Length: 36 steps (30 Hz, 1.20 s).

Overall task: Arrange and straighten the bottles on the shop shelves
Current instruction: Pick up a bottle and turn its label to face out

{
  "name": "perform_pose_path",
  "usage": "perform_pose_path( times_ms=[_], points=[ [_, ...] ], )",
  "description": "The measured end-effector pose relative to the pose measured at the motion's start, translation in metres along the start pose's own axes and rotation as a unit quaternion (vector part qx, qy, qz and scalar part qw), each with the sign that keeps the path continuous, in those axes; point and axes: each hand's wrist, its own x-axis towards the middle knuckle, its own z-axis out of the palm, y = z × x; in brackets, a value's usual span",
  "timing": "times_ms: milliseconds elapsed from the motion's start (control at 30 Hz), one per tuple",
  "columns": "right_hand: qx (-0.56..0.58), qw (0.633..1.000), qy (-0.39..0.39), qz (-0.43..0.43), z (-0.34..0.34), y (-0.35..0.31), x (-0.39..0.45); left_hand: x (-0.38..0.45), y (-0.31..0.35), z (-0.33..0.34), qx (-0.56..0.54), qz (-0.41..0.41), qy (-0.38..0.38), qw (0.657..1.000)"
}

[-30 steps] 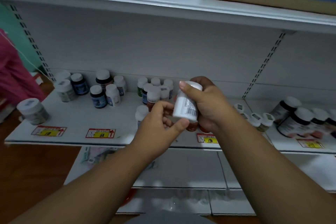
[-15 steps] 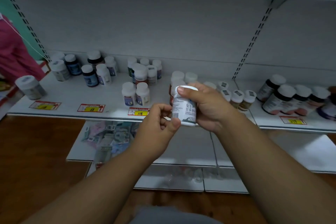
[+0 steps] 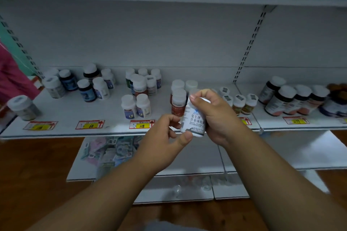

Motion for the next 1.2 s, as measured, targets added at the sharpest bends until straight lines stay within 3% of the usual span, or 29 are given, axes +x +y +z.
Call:
perform_pose_path(
  times_ms=[233,500,667,867,1000,1200],
  points=[
    [-0.030,0.982,0.176,-0.063,-0.093,-0.014,-0.036,0.045,0.026,0.076,0.017,0.086,-0.140,0.986],
    [-0.086,0.943,0.306,-0.096,-0.301,-0.039,-0.136,0.053,0.122,0.291,-0.016,0.170,-0.282,0.944],
    [-0.133,0.913,0.376,-0.089,-0.435,-0.076,-0.200,0.044,0.209,0.431,-0.055,0.179,-0.357,0.915],
    [-0.141,0.893,0.418,-0.086,-0.563,-0.112,-0.218,0.075,0.281,0.554,-0.037,0.198,-0.380,0.903],
    [-0.095,0.903,0.410,-0.085,-0.637,-0.130,-0.187,0.126,0.299,0.622,-0.037,0.201,-0.384,0.900],
    [-0.162,0.886,0.424,-0.094,-0.752,-0.177,-0.133,0.219,0.340,0.718,-0.040,0.211,-0.383,0.898]
  ],
)
